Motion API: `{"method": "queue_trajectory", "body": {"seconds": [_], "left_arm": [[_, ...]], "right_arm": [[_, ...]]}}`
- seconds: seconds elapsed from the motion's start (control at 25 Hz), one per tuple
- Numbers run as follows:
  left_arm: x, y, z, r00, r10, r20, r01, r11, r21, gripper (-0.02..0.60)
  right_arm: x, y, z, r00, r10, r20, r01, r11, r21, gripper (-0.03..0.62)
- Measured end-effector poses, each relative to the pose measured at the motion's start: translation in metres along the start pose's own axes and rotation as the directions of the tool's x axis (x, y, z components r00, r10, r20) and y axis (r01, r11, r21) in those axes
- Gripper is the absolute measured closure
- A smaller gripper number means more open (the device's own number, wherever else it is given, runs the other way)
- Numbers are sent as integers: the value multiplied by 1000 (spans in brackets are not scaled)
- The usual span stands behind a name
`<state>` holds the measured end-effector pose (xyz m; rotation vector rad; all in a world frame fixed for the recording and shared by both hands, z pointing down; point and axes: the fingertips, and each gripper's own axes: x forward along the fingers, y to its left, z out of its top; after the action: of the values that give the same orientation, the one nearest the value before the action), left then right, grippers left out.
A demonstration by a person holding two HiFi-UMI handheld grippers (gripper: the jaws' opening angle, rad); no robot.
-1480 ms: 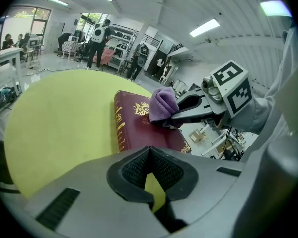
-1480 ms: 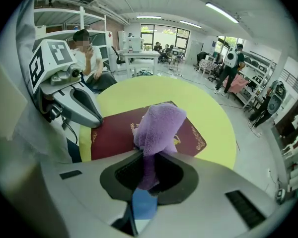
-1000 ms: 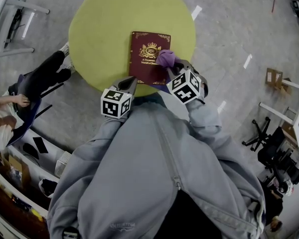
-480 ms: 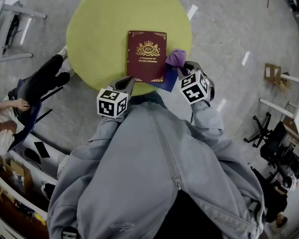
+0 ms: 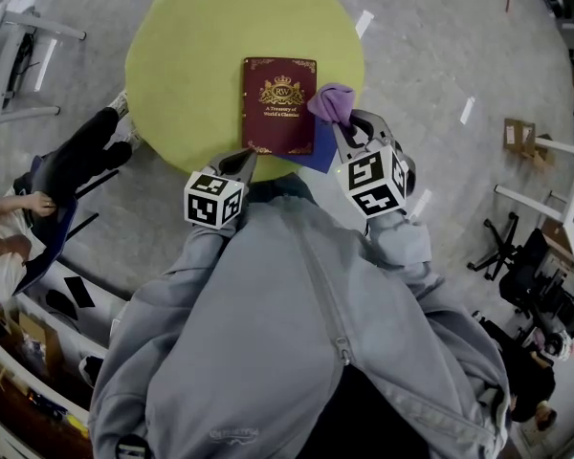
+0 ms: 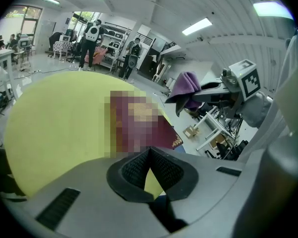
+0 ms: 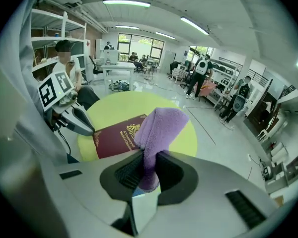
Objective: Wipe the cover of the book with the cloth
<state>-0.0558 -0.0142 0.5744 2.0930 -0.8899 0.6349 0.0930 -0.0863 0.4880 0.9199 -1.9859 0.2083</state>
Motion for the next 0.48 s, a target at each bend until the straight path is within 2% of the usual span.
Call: {"method": "queue_trajectory", "body": {"seconds": [0.2, 0.32, 0.48], "left_arm": [[-1, -1, -5, 1000, 2, -4, -2, 1000, -2, 563], [1, 1, -5, 1000, 7, -8, -7, 1000, -2, 563], [5, 4, -6, 1000, 16, -18, -16, 1000, -7, 563]], "right_arm": [[-11, 31, 39, 995, 58, 87, -51, 996, -74, 522], [-7, 58, 56, 983, 135, 123, -120, 985, -124, 522], [6, 97, 69, 959, 254, 129, -226, 955, -194, 523]]}}
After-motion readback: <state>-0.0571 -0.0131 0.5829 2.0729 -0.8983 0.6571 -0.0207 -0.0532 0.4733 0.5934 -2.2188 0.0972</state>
